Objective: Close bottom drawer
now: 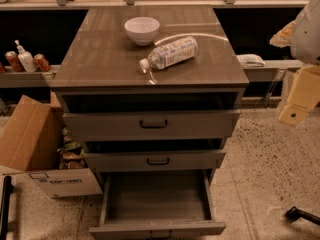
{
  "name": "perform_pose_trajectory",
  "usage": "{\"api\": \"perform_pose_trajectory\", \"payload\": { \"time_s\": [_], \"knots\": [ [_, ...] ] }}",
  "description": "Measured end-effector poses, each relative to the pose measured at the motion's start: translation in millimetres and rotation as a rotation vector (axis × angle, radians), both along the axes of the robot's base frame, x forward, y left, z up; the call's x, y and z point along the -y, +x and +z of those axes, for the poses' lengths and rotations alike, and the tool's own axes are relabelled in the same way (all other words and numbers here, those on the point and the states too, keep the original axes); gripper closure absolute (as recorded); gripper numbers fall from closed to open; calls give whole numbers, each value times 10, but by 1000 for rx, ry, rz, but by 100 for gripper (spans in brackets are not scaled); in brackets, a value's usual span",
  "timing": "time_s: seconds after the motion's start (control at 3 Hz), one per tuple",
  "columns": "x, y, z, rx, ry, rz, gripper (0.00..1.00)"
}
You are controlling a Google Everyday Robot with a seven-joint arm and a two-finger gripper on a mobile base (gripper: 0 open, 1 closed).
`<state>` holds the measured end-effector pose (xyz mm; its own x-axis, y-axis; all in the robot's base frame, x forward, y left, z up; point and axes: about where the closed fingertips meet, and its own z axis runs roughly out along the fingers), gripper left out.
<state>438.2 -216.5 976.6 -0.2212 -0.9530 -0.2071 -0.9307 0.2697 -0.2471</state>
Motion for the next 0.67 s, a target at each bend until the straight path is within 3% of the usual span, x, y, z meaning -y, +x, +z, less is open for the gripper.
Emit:
{"api": "perform_pose_trajectory", "payload": {
  "time_s": [0.33,0.67],
  "knots": [
    [0,0,0,0,0,0,0],
    [-23,-24,-120,-45,4,-10,0]
  ]
}}
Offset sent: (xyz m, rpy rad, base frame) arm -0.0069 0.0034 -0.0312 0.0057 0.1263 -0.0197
